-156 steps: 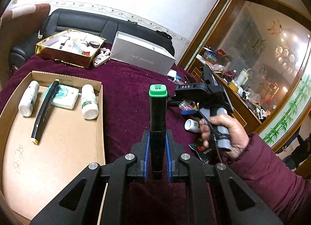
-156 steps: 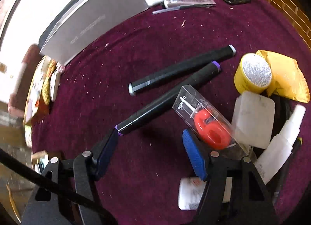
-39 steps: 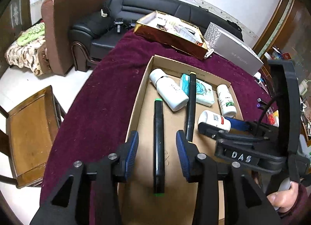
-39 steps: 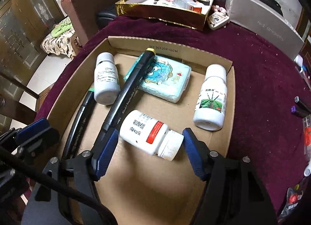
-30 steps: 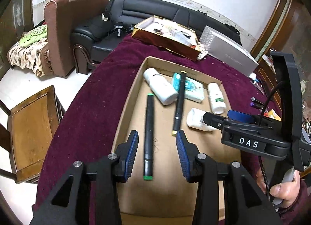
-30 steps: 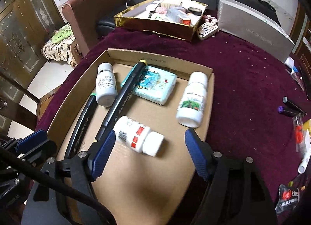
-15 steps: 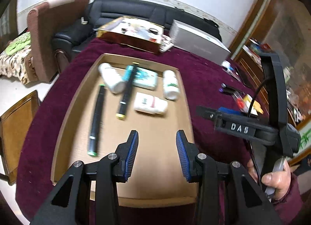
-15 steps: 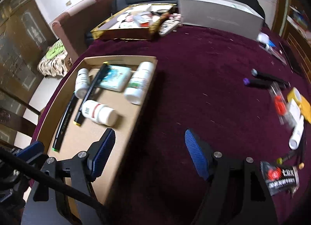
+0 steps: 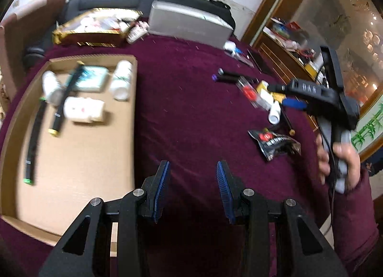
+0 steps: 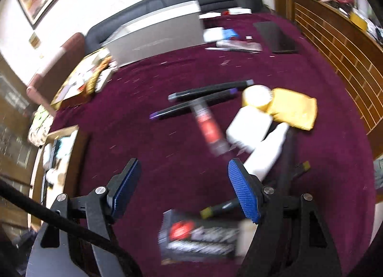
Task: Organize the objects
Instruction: 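Move both grippers back toward the remaining clutter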
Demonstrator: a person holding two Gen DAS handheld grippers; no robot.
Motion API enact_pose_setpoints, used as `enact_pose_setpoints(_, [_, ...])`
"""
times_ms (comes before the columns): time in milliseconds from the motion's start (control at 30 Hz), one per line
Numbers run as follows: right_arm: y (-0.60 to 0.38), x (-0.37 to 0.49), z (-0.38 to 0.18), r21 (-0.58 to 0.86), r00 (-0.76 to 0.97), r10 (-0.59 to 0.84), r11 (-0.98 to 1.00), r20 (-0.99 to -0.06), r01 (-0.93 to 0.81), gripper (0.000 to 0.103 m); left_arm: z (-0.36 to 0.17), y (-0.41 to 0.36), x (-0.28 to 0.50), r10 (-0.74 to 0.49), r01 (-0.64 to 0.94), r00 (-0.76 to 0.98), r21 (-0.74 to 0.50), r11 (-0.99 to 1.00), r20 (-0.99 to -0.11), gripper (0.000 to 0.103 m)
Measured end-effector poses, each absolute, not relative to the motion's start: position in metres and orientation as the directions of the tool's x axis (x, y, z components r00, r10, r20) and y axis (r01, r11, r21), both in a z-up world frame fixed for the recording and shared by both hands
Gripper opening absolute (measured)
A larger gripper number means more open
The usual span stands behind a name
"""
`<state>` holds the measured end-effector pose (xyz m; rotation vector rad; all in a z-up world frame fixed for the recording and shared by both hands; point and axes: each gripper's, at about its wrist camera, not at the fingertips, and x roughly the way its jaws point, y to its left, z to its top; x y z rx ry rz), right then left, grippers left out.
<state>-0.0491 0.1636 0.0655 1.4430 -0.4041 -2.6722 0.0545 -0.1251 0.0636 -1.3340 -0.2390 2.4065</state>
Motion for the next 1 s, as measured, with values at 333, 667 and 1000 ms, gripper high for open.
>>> enact_pose_setpoints(333, [0.173, -0.105, 0.035, 0.194, -0.495, -0.138, -0.979, -0.858, -0.063, 0.075, 0.042, -0.105, 0.038, 0.388, -0.246, -0.424, -0.308, -0.919, -0.818, 0.035])
enact_pose_setpoints(667, [0.151, -0.131, 0.024, 0.055, -0.467, -0.047, -0.998, -0.883, -0.004, 0.076, 0.033, -0.102, 0.029, 0.417, -0.266, -0.39, -0.333, -0.905, -0.821, 0.035])
enact_pose_setpoints(1000, [0.14, -0.131, 0.015, -0.077, -0.386, 0.059, -0.997, -0.92, 0.03, 0.012, 0.039, -0.105, 0.033, 0.428, -0.276, -0.392, -0.34, -0.899, -0.814, 0.035])
